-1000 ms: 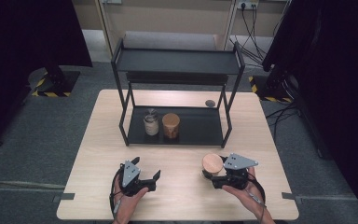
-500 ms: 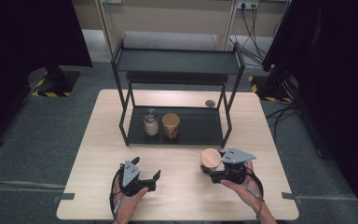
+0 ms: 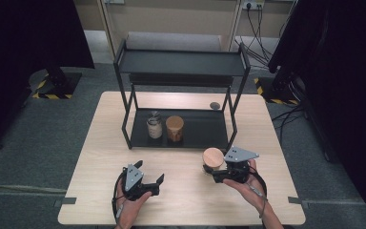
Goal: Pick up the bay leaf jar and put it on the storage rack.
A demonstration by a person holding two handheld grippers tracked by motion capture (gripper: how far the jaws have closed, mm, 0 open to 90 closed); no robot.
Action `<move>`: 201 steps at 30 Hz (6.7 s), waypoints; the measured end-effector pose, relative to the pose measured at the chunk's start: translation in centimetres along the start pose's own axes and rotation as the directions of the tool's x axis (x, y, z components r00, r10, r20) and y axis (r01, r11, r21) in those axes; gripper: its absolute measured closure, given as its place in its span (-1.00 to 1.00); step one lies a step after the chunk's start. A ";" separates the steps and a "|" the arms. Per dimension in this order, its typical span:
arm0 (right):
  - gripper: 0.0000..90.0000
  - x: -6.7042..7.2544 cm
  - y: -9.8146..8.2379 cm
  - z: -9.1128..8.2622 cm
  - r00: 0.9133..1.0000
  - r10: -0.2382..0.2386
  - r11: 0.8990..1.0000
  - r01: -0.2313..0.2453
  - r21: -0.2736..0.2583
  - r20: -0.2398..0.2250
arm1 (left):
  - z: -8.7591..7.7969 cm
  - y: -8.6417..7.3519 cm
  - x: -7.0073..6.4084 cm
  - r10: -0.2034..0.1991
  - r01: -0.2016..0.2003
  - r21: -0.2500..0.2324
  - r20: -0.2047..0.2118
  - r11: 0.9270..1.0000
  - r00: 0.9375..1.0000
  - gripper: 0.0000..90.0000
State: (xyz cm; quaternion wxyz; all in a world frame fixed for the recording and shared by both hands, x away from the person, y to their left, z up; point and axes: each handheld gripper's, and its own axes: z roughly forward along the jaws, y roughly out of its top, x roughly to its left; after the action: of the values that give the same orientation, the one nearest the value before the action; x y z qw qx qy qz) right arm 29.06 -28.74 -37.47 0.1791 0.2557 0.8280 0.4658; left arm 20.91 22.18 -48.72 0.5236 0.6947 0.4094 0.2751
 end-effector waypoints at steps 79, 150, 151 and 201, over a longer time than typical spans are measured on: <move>-0.42 -2.7 3.9 5.2 1.000 0.008 1.000 -0.009 0.013 0.028 | 0.1 0.1 0.0 0.002 -0.002 0.003 0.003 1.000 1.000 -0.94; -0.42 -5.5 5.7 12.6 0.979 0.134 0.988 -0.145 0.061 0.157 | 0.0 0.1 0.1 -0.006 0.006 0.002 0.005 1.000 1.000 -0.94; -0.42 -5.6 5.7 12.7 0.978 0.137 0.987 -0.148 0.063 0.159 | 0.0 0.1 0.1 -0.006 0.006 0.002 0.005 1.000 1.000 -0.94; -0.84 -5.1 4.0 13.2 0.960 0.200 0.979 -0.204 0.004 0.198 | 0.0 0.0 0.1 -0.004 0.004 0.002 0.005 1.000 1.000 -0.94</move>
State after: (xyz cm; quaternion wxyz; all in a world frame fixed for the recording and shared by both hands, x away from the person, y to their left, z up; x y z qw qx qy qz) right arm 41.26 -21.09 -40.37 0.2084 0.3857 0.7815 0.4439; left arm 21.03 22.26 -48.70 0.5244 0.6950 0.4100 0.2717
